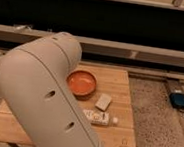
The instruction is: Wipe the white sponge on the table
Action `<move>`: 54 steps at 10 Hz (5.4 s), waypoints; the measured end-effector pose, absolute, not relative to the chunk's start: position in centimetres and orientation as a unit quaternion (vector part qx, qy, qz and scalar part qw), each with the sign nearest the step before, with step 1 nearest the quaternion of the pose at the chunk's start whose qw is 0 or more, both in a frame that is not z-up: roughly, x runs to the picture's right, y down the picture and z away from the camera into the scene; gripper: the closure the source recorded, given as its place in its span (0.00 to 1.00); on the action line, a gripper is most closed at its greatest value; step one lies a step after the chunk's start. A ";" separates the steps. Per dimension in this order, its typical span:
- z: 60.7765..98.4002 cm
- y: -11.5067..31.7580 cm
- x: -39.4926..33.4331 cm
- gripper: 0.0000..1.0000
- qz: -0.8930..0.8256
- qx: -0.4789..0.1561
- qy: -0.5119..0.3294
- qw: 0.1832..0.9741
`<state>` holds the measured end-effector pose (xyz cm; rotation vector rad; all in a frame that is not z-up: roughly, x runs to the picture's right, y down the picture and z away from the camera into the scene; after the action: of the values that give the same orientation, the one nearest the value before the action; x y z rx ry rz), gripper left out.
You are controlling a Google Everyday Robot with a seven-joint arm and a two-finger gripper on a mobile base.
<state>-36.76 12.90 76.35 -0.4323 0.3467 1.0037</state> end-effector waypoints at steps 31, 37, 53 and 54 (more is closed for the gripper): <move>73.1 13.1 -12.8 0.35 0.640 -0.189 0.213 0.714; 74.9 13.1 -5.4 0.35 0.689 -0.200 0.209 0.665; 86.7 10.0 10.0 0.35 0.744 -0.218 0.222 0.592; 86.9 10.1 9.9 0.35 0.741 -0.219 0.225 0.594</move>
<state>9.94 10.06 86.94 -0.5097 0.5230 1.7215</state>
